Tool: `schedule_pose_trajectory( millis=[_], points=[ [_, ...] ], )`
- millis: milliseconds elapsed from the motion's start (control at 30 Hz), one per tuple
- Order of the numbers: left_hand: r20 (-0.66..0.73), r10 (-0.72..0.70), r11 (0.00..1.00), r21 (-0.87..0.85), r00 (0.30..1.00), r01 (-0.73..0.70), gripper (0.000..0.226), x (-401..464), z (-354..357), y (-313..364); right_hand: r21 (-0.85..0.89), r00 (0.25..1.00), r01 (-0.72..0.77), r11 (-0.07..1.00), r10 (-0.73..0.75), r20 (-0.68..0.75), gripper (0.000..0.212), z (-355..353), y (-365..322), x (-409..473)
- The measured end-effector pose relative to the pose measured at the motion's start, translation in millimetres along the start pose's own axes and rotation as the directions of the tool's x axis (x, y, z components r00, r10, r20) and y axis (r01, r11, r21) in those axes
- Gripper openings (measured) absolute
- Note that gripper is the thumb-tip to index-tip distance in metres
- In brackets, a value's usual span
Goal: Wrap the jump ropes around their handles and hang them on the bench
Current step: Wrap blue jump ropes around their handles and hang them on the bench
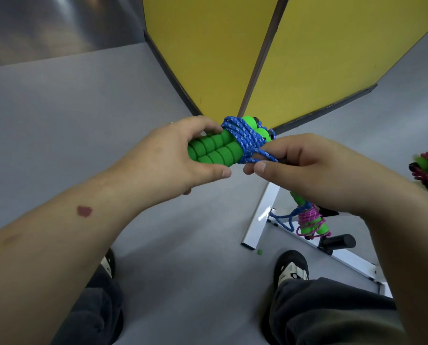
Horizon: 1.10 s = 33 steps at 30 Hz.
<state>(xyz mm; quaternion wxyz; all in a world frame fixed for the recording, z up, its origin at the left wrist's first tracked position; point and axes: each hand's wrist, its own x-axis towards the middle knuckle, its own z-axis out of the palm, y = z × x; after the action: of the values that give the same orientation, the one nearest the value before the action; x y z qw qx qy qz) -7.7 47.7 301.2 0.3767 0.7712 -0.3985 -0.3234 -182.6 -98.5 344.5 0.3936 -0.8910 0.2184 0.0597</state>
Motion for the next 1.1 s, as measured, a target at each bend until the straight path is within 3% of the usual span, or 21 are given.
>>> schedule_pose_trajectory(
  millis=[67, 267, 400, 500, 567, 700, 733, 767, 800, 833, 933, 1100],
  points=[
    [0.005, 0.0, 0.998, 0.06, 1.0, 0.0, 0.062, -0.3, 0.9, 1.9, -0.036, 0.999, 0.032, 0.999, -0.032, -0.002, 0.049, -1.6, -2.1, -1.7],
    [0.138, 0.049, 0.967, 0.24, 0.989, -0.082, 0.062, -2.8, 1.3, 7.8, -0.044, 0.998, 0.041, 0.998, -0.043, -0.052, 0.018, -10.4, -1.2, -1.1],
    [0.255, 0.037, 0.97, 0.225, 0.966, -0.097, 0.065, -3.2, 1.8, 7.4, -0.005, 0.973, 0.055, 0.998, -0.054, -0.224, 0.018, -6.7, 6.7, 5.7],
    [0.307, 0.076, 0.997, -0.018, 0.949, -0.074, 0.065, -2.8, -4.9, 4.1, 0.12, 0.953, 0.083, 0.989, -0.043, -0.301, 0.025, -2.4, 14.2, 8.8],
    [0.342, 0.149, 0.971, -0.23, 0.928, -0.071, 0.066, -1.3, -13.2, -0.8, 0.297, 0.959, 0.073, 0.952, 0.015, -0.284, 0.033, -1.7, 20.8, 11.4],
    [0.386, 0.291, 0.819, -0.573, 0.875, -0.02, 0.057, 0.2, -19.9, -6.0, 0.636, 0.979, -0.134, 0.76, 0.201, -0.035, 0.049, 1.1, 40.0, 27.2],
    [0.377, 0.295, 0.774, -0.633, 0.878, 0.011, 0.055, 0.5, -20.2, -5.9, 0.675, 0.982, -0.139, 0.725, 0.189, -0.001, 0.047, 4.9, 48.0, 30.7],
    [0.359, 0.286, 0.741, -0.671, 0.889, 0.033, 0.055, 1.4, -20.2, -6.0, 0.684, 0.986, -0.119, 0.719, 0.165, -0.003, 0.032, 11.2, 50.7, 31.4],
    [0.333, 0.263, 0.719, -0.693, 0.906, 0.046, 0.055, 2.3, -20.0, -5.8, 0.661, 0.986, -0.116, 0.741, 0.167, -0.015, 0.017, 17.9, 53.7, 31.1],
    [0.293, 0.224, 0.705, -0.707, 0.929, 0.053, 0.056, 3.2, -20.0, -5.6, 0.598, 0.982, -0.146, 0.788, 0.189, -0.008, 0.016, 23.7, 52.2, 29.5],
    [0.13, 0.074, 0.702, -0.711, 0.989, 0.042, 0.049, 7.2, -17.1, -5.9, 0.365, 0.962, -0.249, 0.897, 0.274, -0.015, 0.036, 35.7, 32.7, 28.7],
    [-0.143, -0.042, 0.851, -0.524, 0.989, -0.04, 0.062, 12.5, -6.3, -11.9, 0.013, 0.978, -0.207, 0.978, 0.206, 0.029, 0.036, 33.9, 6.5, 19.0]
  ],
)
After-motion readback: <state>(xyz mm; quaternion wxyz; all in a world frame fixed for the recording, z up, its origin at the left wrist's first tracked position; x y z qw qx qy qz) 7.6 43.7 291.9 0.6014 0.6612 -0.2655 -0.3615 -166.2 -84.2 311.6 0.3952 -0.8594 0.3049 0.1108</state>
